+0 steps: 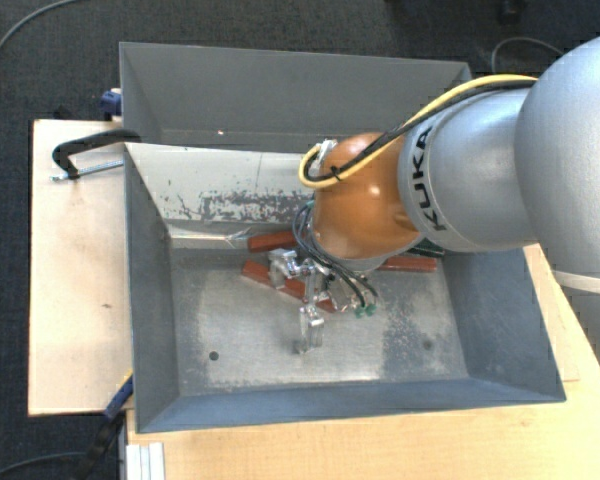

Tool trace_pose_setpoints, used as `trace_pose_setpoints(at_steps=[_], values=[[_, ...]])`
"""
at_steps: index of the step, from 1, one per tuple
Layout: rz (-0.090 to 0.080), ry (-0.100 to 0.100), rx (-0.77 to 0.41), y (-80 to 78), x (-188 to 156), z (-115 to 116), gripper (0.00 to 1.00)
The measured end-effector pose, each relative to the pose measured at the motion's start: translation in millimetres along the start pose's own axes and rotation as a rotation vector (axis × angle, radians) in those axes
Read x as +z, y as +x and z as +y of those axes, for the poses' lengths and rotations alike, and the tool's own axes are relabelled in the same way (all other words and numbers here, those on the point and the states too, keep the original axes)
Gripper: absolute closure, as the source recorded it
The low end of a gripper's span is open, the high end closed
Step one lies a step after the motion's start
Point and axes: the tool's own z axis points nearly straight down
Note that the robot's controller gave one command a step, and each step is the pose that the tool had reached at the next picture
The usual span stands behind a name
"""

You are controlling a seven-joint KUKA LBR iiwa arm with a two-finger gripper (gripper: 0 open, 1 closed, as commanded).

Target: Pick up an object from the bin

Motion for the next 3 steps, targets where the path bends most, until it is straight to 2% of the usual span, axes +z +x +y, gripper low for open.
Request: trace_pose_setpoints(at_steps=[1, 2, 3], values=[[-0.003, 0.002, 0.057, -36.8, -2, -67, 0.00], [0.000, -0.001, 0.052, -35.6, -1, -62, 1.00], [-0.004, 0.000, 0.092, -13.1, -149, -42, 1.00]])
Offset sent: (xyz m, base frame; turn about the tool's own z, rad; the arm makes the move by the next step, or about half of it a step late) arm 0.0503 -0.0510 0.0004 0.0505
